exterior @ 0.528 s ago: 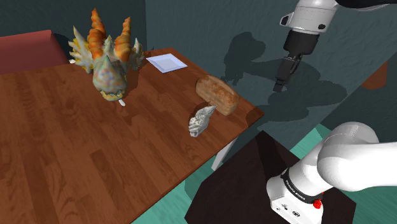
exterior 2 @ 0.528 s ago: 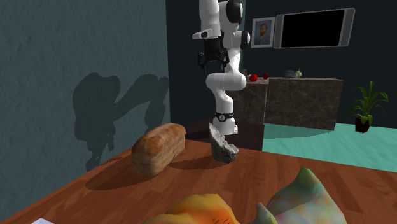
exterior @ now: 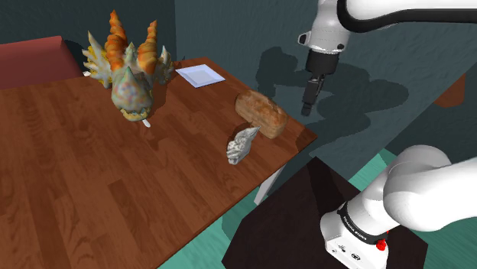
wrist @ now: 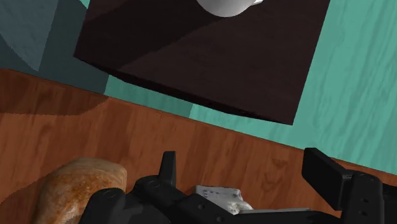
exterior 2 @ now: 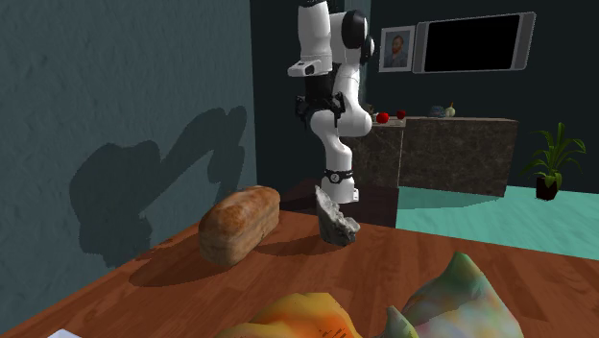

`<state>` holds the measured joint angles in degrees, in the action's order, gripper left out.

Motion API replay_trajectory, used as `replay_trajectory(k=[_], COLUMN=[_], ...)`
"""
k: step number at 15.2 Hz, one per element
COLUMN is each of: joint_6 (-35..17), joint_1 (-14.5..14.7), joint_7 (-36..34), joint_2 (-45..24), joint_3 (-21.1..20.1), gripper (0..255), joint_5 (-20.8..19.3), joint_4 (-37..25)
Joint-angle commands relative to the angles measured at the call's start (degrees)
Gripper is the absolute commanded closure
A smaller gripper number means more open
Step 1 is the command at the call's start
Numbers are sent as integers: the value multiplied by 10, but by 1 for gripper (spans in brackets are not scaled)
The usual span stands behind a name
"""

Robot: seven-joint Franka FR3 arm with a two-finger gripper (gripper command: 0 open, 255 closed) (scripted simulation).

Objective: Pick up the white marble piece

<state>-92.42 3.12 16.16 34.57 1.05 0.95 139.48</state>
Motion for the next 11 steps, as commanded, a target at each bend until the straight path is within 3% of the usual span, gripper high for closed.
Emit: replay_trajectory(k=[1,11], joint_6=[-29,-146], joint_1=[8,54], joint_7=[30,139], joint_2=[-43,-273], joint_3=[3,-17], gripper=[0,0], joint_5=[-7,-26], joint_4=[-7,-85])
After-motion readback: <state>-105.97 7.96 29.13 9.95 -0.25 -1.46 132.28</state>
